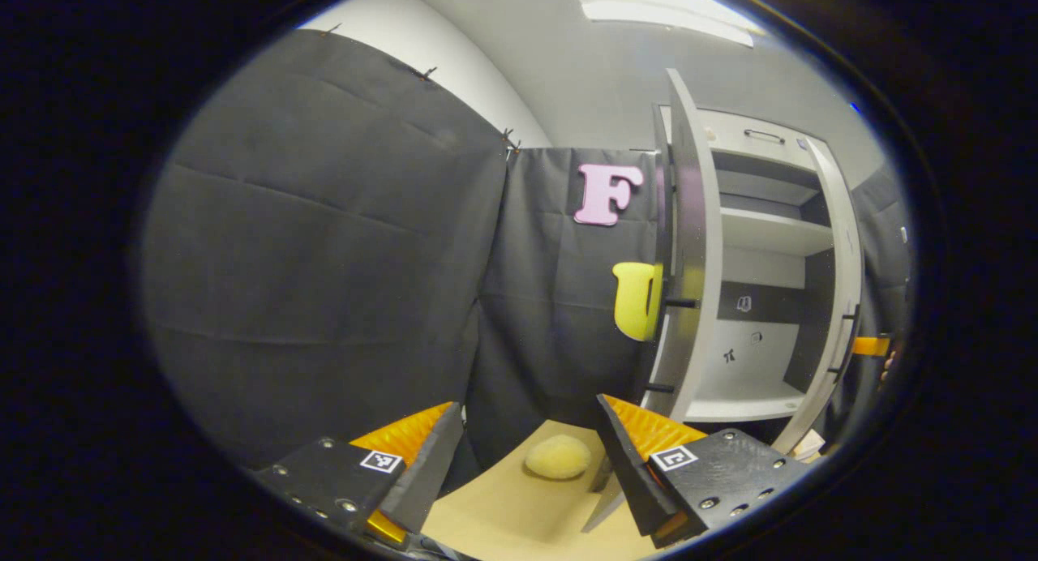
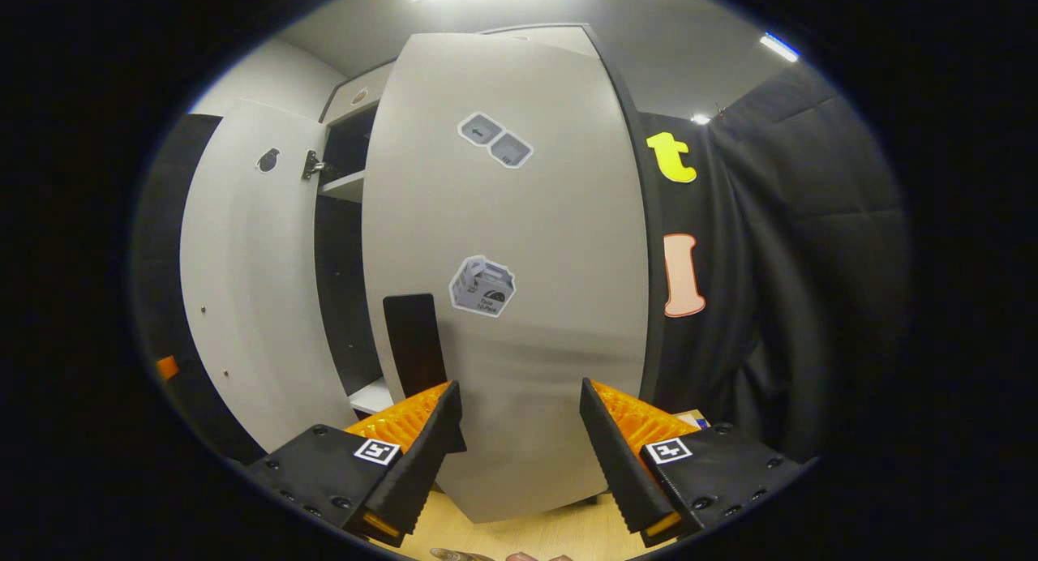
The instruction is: Grasp the bottle in the cabinet with the left hand and place it on the coaster, then close the right door with the right hand and the left door with the left hand.
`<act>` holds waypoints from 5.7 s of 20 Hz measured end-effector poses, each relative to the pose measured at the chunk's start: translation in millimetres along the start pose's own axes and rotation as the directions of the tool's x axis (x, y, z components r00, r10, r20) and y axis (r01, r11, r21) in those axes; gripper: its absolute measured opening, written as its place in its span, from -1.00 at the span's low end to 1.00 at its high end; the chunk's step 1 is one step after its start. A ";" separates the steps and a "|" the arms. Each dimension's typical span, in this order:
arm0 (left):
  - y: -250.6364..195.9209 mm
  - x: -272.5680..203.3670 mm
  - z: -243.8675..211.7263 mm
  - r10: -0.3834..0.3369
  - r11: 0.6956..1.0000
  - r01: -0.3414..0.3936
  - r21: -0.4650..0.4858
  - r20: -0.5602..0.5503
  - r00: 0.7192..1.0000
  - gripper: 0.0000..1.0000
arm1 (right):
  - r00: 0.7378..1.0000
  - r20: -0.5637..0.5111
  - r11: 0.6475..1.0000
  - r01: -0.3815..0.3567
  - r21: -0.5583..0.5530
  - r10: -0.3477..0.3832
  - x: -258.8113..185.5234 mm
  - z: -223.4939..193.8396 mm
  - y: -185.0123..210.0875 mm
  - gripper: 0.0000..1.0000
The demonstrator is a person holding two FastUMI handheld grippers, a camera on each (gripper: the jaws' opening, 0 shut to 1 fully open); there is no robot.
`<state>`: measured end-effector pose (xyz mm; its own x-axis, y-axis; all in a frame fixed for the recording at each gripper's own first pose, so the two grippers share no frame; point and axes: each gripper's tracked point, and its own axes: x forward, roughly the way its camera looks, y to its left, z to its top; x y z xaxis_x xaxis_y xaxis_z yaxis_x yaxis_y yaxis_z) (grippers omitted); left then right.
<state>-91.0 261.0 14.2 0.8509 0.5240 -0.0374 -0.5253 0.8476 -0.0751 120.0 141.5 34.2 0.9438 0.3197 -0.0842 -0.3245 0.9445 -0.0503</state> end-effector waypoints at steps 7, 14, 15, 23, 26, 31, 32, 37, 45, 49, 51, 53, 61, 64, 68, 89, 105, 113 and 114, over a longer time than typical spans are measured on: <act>-15.2 70.9 16.5 -0.228 0.973 0.228 0.030 0.002 0.974 1.00 | 0.993 -0.019 0.993 0.119 0.028 -0.118 -28.3 -16.5 -20.7 0.89; -79.1 140.2 20.0 -0.399 0.917 0.398 0.038 0.008 0.917 1.00 | 0.967 -0.032 0.967 0.252 0.032 -0.251 -59.0 -27.0 -55.6 0.89; -79.0 144.3 21.5 -0.395 0.917 0.394 0.059 0.008 0.919 0.87 | 0.963 -0.031 0.963 0.268 0.031 -0.267 -61.6 -26.1 -60.9 0.89; -89.8 150.4 21.3 -0.449 0.890 0.450 0.071 -0.027 0.893 0.87 | 0.944 -0.031 0.944 0.328 0.030 -0.327 -66.3 -30.1 -93.0 0.89; -101.6 147.9 22.4 -0.458 0.885 0.460 0.067 -0.040 0.888 0.87 | 0.949 -0.039 0.950 0.313 0.027 -0.311 -65.4 -35.8 -91.8 0.88; -145.4 128.2 21.6 -0.475 0.872 0.478 0.101 -0.055 0.878 0.87 | 0.959 -0.038 0.959 0.283 0.028 -0.282 -65.1 -40.3 -93.2 0.89; -151.9 124.3 19.4 -0.475 0.873 0.478 0.100 -0.055 0.878 0.87 | 0.960 -0.040 0.960 0.277 0.034 -0.276 -66.1 -42.8 -95.4 0.89; -183.4 109.7 15.5 -0.442 0.888 0.444 0.117 -0.046 0.896 0.87 | 0.960 -0.043 0.960 0.278 0.040 -0.276 -69.8 -48.6 -114.7 0.88; -271.8 101.1 1.5 -0.465 0.882 0.466 0.065 -0.034 0.885 0.87 | 0.956 -0.039 0.954 0.294 0.063 -0.292 -88.3 -47.6 -161.0 0.89; -289.1 97.6 0.5 -0.457 0.888 0.458 0.021 -0.045 0.888 0.76 | 0.950 -0.045 0.949 0.311 0.060 -0.309 -95.4 -43.6 -183.0 0.89; -285.5 85.7 1.1 -0.438 0.898 0.440 0.025 -0.055 0.897 0.78 | 0.951 -0.048 0.949 0.308 0.061 -0.305 -96.8 -42.4 -190.9 0.89; -278.8 66.5 1.8 -0.423 0.905 0.425 0.024 -0.053 0.904 0.80 | 0.956 -0.050 0.954 0.293 0.068 -0.290 -94.3 -44.3 -194.5 0.88; -245.1 -38.2 28.3 -0.366 0.930 0.364 0.050 0.022 0.930 0.99 | 0.986 -0.029 0.986 0.162 0.029 -0.161 -76.5 -34.9 -182.9 0.93; -243.7 -66.0 38.0 -0.355 0.934 0.352 0.066 0.045 0.934 0.99 | 0.994 -0.007 0.994 0.106 0.031 -0.106 -73.2 -23.2 -168.3 0.94; -238.3 -92.0 44.3 -0.346 0.938 0.342 0.058 0.064 0.936 0.99 | 0.999 0.031 0.998 0.030 0.049 -0.032 -76.7 -9.0 -143.3 0.94; -185.3 -60.3 27.0 -0.451 0.890 0.443 0.108 0.077 0.889 0.99 | 0.980 0.049 0.981 0.193 0.025 -0.194 -95.3 -36.8 -91.9 0.94; -179.1 -31.8 7.9 -0.508 0.861 0.505 0.063 0.032 0.861 0.87 | 0.961 0.083 0.964 0.267 -0.009 -0.265 -116.5 -33.6 -76.7 0.94; -181.7 -17.8 -5.8 -0.500 0.865 0.500 0.051 -0.008 0.866 0.99 | 0.963 0.052 0.964 0.266 -0.007 -0.265 -113.6 -43.8 -73.3 0.94; -181.4 -16.6 -6.6 -0.499 0.865 0.499 0.049 -0.011 0.867 0.87 | 0.963 0.052 0.964 0.264 -0.013 -0.263 -113.6 -44.6 -73.4 0.94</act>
<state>-9.8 98.0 21.9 0.9995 0.0302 -0.0059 -0.0304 0.9989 -0.0345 33.8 32.4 3.0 0.9979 0.0631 -0.0163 -0.0642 0.9944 -0.0837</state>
